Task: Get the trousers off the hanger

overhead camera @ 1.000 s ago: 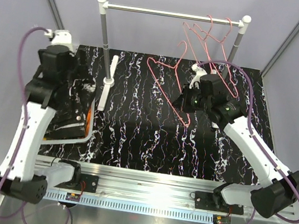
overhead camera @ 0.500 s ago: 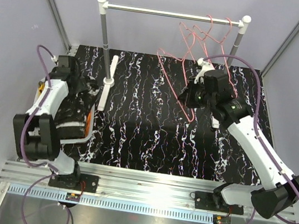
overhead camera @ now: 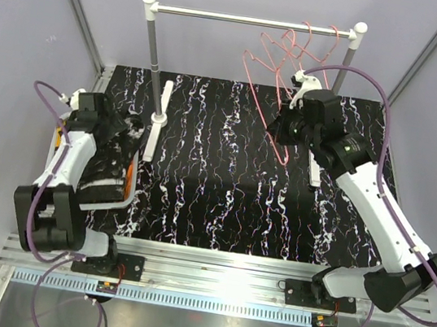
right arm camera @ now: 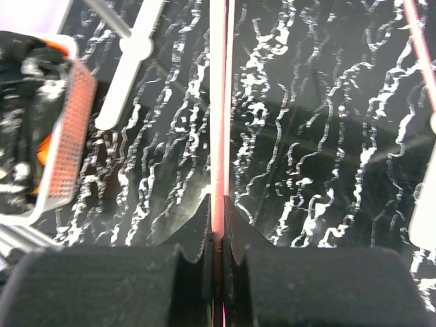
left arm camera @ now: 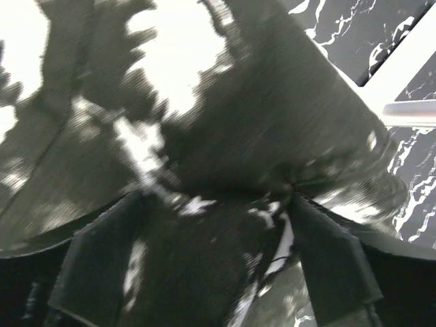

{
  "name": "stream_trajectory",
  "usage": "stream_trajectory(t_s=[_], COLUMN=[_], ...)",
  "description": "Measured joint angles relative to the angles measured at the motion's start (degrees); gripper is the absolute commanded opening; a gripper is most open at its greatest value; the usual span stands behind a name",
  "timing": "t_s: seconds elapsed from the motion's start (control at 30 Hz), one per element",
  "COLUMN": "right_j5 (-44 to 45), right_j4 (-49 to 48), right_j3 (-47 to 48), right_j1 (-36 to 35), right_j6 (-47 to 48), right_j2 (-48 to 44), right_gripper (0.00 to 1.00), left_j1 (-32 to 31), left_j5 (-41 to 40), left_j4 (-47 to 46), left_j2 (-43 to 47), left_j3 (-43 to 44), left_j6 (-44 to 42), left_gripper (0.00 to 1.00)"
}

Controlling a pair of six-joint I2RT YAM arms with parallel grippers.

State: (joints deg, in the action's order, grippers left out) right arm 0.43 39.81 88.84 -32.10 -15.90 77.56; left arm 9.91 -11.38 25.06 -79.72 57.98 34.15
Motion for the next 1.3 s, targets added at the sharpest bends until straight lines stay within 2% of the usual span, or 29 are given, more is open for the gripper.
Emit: stream_trajectory(t_s=[0.17, 0.3, 0.43, 0.6, 0.83, 0.93, 0.97, 1.0, 1.07, 1.13, 1.17, 1.2, 1.3], right_j5=[3.3, 5.8, 7.7, 8.5, 8.5, 8.5, 8.5, 8.4, 8.3, 8.2, 8.0, 7.8, 7.3], right_j4=[1.4, 2.4, 2.6, 2.6, 3.2, 2.4, 2.1, 1.7, 1.6, 1.6, 1.6, 1.7, 1.8], right_j3=[2.5, 6.4, 10.9, 17.5, 20.7, 17.4, 16.2, 15.0, 13.3, 12.6, 12.3, 12.2, 11.3], right_j1=[0.0, 0.0, 0.0, 0.6, 2.7, 3.0, 3.0, 3.0, 3.0, 3.0, 3.0, 3.0, 3.0], right_j6=[0.8, 1.3, 2.1, 2.7, 2.2, 1.6, 1.3, 0.7, 0.3, 0.1, -0.2, -0.2, 0.0], right_j2=[3.1, 6.4, 10.1, 15.6, 20.9, 20.3, 20.0, 19.7, 19.2, 18.9, 18.6, 18.3, 15.8], right_gripper=[0.0, 0.0, 0.0, 0.0, 0.01, 0.12, 0.25, 0.32, 0.39, 0.5, 0.58, 0.74, 0.89], left_j1=[1.7, 2.0, 2.0, 2.0, 0.4, -1.8, -2.5, -3.2, -4.3, -5.3, -5.9, -6.6, -9.1], left_j5=[0.3, 0.3, 1.3, 3.7, 6.2, 5.7, 5.5, 5.3, 5.0, 5.0, 5.0, 5.1, 5.0], left_j4=[6.1, 13.5, 17.3, 21.7, 28.1, 30.2, 30.8, 31.3, 31.6, 31.9, 31.9, 31.9, 31.4], left_j2=[9.2, 17.8, 26.8, 38.6, 45.6, 46.3, 46.3, 46.3, 46.6, 47.1, 47.6, 48.2, 50.3], left_j3=[0.6, 5.3, 9.7, 10.9, 11.0, 11.8, 12.2, 12.5, 12.8, 12.7, 12.7, 12.6, 11.7], left_j6=[-1.4, -5.6, -9.6, -13.2, -16.3, -17.6, -17.9, -18.3, -19.0, -19.8, -20.4, -21.0, -22.9], left_gripper=[0.99, 0.99, 0.99, 0.99, 0.99, 0.99, 0.99, 0.99, 0.99, 0.99, 0.99, 0.99, 0.99])
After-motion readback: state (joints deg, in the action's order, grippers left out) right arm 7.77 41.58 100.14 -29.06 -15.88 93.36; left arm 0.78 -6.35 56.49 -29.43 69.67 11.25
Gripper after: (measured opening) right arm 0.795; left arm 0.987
